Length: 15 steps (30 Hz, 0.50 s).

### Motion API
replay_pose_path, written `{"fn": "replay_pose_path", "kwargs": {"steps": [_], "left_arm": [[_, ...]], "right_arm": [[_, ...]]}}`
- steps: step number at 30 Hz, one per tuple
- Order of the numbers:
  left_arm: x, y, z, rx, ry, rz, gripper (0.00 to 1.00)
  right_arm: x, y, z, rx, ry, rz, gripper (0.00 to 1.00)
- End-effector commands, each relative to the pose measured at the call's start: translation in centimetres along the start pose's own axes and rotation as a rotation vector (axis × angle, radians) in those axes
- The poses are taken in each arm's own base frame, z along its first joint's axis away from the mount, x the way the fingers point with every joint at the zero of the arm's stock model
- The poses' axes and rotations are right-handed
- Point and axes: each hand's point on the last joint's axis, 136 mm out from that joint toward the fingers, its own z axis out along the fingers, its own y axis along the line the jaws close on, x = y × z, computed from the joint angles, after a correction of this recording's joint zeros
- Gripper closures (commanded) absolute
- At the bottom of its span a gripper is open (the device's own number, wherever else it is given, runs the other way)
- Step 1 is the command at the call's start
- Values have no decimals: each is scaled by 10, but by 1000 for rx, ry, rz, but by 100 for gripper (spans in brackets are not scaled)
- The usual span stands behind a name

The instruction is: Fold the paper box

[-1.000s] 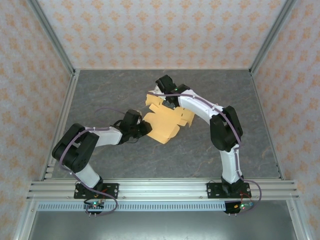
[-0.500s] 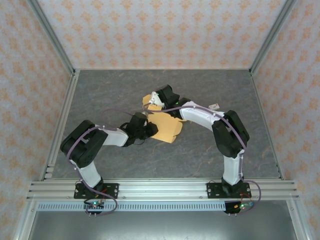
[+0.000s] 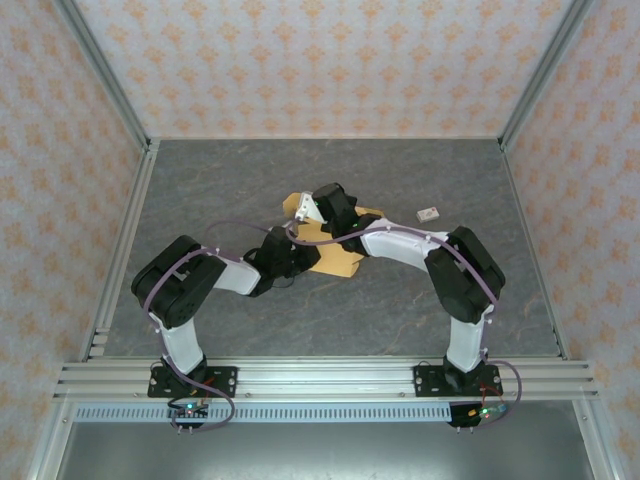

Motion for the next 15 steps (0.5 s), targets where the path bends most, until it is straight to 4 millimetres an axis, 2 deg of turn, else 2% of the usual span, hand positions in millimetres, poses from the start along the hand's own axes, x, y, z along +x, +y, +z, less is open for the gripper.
{"fn": "replay_pose_path", "kwargs": {"steps": [1,9,15], "left_arm": [[22,37,1,-122,49,-13,85],[15,27,-9,-100,36,0,81],[0,26,-31,-108,3,37,67]], "right_arm": [[-4,-1,-6,11,-21,12,100],[2,17,-2,-40,-23,36,100],[4,0,-3,-48,-67,76,100]]}}
